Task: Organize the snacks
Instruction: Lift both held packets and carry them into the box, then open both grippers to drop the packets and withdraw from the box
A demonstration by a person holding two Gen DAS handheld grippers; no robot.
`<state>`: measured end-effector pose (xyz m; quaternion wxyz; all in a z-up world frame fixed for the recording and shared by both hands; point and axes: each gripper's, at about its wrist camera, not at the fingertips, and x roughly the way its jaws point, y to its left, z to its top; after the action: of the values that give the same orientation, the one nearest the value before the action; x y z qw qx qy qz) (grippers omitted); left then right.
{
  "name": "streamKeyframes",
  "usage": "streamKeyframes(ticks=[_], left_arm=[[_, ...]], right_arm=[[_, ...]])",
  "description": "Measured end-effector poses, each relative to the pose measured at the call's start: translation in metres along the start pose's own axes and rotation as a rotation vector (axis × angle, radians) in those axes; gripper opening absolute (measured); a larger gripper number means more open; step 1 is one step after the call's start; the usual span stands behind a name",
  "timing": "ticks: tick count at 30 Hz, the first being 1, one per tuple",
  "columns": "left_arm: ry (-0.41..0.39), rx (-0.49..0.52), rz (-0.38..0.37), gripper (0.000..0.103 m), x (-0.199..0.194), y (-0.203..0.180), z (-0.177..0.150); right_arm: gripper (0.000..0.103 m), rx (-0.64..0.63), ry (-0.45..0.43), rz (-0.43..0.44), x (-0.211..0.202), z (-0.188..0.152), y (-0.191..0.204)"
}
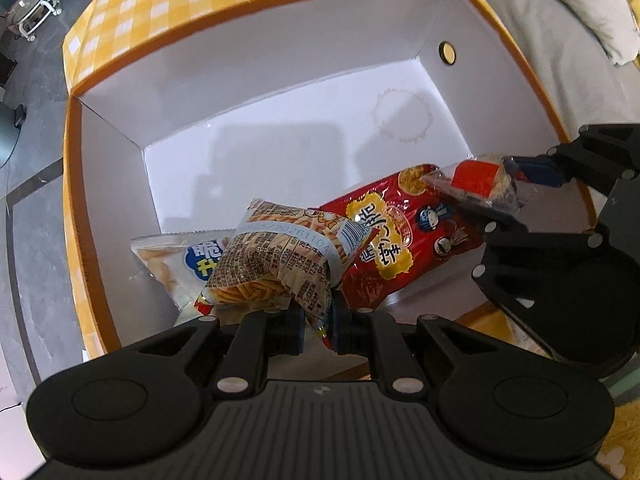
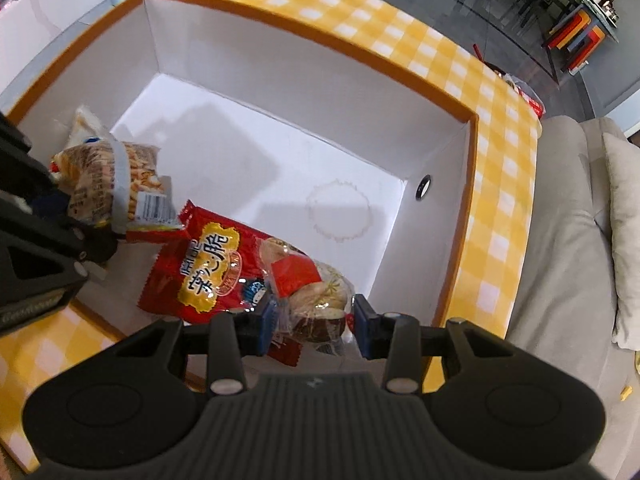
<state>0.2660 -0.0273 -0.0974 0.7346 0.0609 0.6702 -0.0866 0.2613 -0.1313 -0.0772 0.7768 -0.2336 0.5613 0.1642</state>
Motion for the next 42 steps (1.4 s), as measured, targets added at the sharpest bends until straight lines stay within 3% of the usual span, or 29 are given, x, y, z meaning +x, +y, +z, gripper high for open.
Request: streamKeyframes(ticks=[11, 16, 18, 21, 23, 32, 42], left_arm=[[-0.009, 0.007, 0.023, 0.017, -0.001, -0.002, 0.001], [-0.054, 0.039, 0.051, 0.046, -0.015, -0.004, -0.004], [-0.089, 0.043, 0.05, 0.062, -0.024, -0.004, -0.007], [-0.147, 0.049, 0.055, 0.07, -0.039, -0.004, -0.013], [-0.181, 0.058, 0.059, 0.075, -0.05, -0.005, -0.019], [-0.359, 0.058, 0.07, 0.078, -0.094, -0.009, -0.048], [-0.49, 0.035, 0.058, 0.079, -0.12, -0.015, -0.098]], right_arm=[[0.039, 0.026, 0.06, 0.004, 0.01, 0.005, -0.004], [0.045, 0.041, 0.061, 0.002, 0.003, 0.005, -0.005], [0.052, 0.042, 0.048, -0.003, -0.003, 0.004, -0.003], [0.062, 0.037, 0.017, -0.005, -0.016, 0.002, -0.003], [0.064, 0.04, 0.001, -0.01, -0.023, 0.0, -0.004], [0.077, 0.097, -0.098, -0.01, -0.063, -0.02, -0.003], [0.079, 0.176, -0.173, 0.056, -0.103, -0.062, 0.012]])
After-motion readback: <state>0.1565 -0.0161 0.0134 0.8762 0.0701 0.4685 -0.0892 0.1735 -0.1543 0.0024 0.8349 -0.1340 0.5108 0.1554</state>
